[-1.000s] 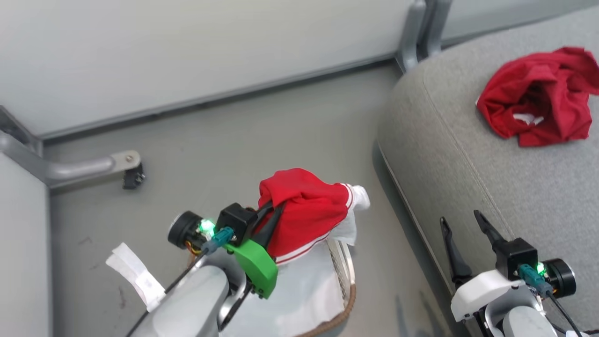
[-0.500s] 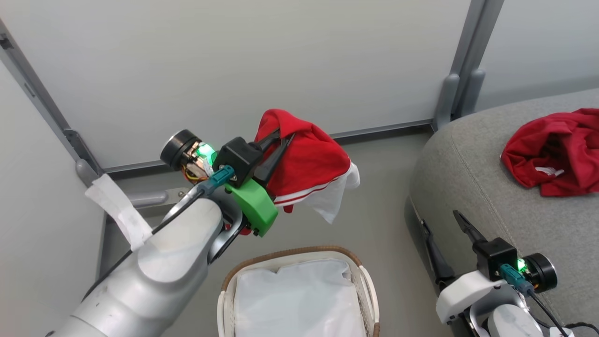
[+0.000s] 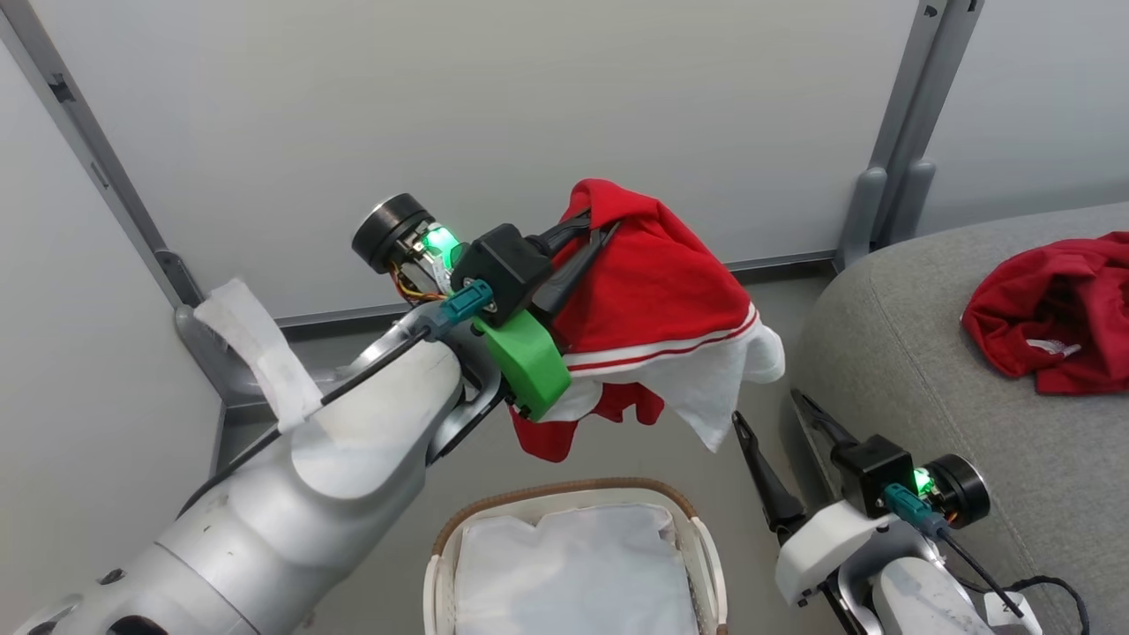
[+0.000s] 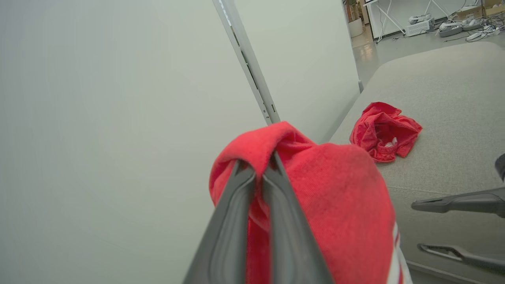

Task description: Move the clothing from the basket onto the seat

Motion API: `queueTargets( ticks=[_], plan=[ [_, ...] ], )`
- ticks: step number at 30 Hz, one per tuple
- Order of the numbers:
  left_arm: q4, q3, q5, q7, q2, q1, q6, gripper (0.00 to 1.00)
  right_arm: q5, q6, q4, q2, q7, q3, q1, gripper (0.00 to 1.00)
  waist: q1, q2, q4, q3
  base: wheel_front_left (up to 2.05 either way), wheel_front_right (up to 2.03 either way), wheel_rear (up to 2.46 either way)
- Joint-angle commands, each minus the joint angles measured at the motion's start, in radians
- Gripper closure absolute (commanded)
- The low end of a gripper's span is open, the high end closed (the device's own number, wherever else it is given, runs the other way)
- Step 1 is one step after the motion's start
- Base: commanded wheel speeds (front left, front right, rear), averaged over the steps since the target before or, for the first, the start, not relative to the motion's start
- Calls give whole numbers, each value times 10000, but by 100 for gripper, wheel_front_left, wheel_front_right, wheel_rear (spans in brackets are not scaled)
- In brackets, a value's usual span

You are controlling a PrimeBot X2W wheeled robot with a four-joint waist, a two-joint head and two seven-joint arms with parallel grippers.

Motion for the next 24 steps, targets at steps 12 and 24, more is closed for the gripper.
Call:
queueTargets(
  ticks=[12,24],
  plan=[
    [-941,-1411,-800,-39,-191,-695,-2,100,134,-10,842,-40,-20,81,-795,0,1,0,583,-88,0,0,0],
    [-906,-1603,-1250,-27,97,-300,66,100,76,-10,157,-38,-21,-257,-1099,100,1,0,778,-122,0,0,0]
  ],
)
